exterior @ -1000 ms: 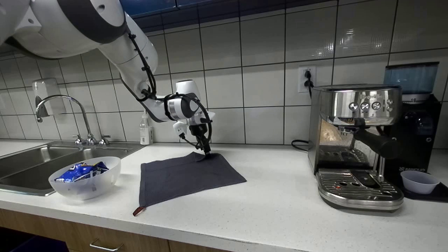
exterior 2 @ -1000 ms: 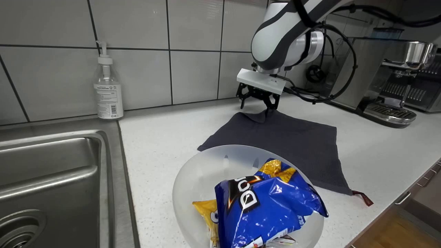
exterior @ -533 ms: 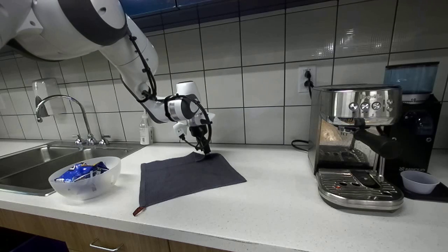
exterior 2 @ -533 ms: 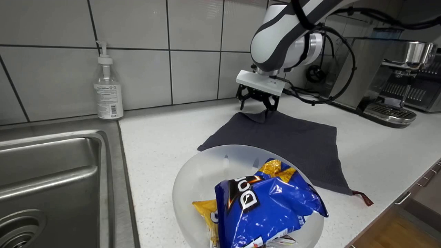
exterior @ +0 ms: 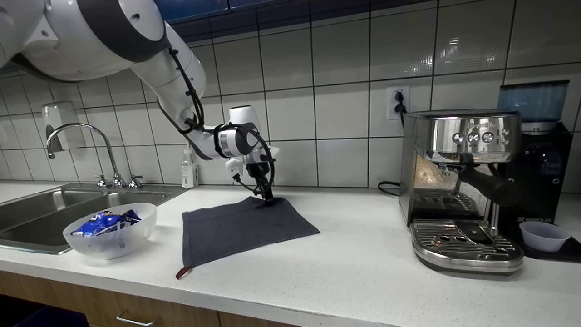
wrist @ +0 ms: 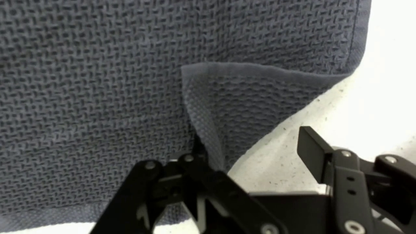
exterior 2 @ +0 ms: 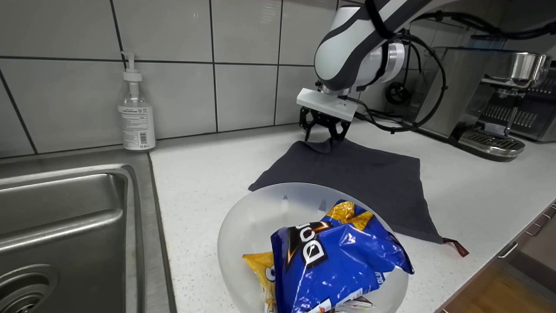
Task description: Fold the grey towel twice in a triangular shape
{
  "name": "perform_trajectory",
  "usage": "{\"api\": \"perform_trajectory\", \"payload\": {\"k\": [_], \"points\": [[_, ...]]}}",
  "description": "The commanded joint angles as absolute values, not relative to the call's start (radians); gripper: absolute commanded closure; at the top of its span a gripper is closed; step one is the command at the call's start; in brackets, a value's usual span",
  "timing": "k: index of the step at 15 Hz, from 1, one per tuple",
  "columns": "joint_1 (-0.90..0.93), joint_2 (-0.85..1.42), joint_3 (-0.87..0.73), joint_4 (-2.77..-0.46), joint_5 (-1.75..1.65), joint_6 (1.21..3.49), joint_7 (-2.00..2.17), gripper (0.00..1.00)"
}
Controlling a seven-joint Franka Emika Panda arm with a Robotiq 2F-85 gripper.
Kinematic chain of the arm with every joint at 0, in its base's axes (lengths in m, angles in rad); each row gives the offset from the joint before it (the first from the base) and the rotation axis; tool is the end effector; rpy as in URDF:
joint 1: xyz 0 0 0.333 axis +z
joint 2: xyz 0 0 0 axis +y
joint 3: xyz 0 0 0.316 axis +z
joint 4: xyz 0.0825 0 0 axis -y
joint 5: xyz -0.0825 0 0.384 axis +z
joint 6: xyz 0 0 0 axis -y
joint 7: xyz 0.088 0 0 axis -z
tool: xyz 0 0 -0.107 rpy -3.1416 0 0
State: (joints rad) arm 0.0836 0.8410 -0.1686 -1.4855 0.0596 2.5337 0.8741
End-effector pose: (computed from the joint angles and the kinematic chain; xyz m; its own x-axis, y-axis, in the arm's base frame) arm 0.7348 -0.0392 0.1986 0.5722 -0.7951 0.2012 -0.7926 -0.5991 -0.1134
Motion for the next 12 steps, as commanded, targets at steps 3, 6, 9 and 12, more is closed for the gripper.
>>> {"api": "perform_trajectory", "payload": {"k": [3,6,9,12], "points": [[0.076,0.839,-0.168,-1.459,0.08,2.513,0.893,0.73],[0.077,0.832,-0.171,-1.467,0.079,2.518,0.898,0.95],[0.077,0.82,-0.174,-1.482,0.077,2.524,0.903,1.0],[0.077,0.807,-0.177,-1.494,0.077,2.529,0.907,0.98]]}}
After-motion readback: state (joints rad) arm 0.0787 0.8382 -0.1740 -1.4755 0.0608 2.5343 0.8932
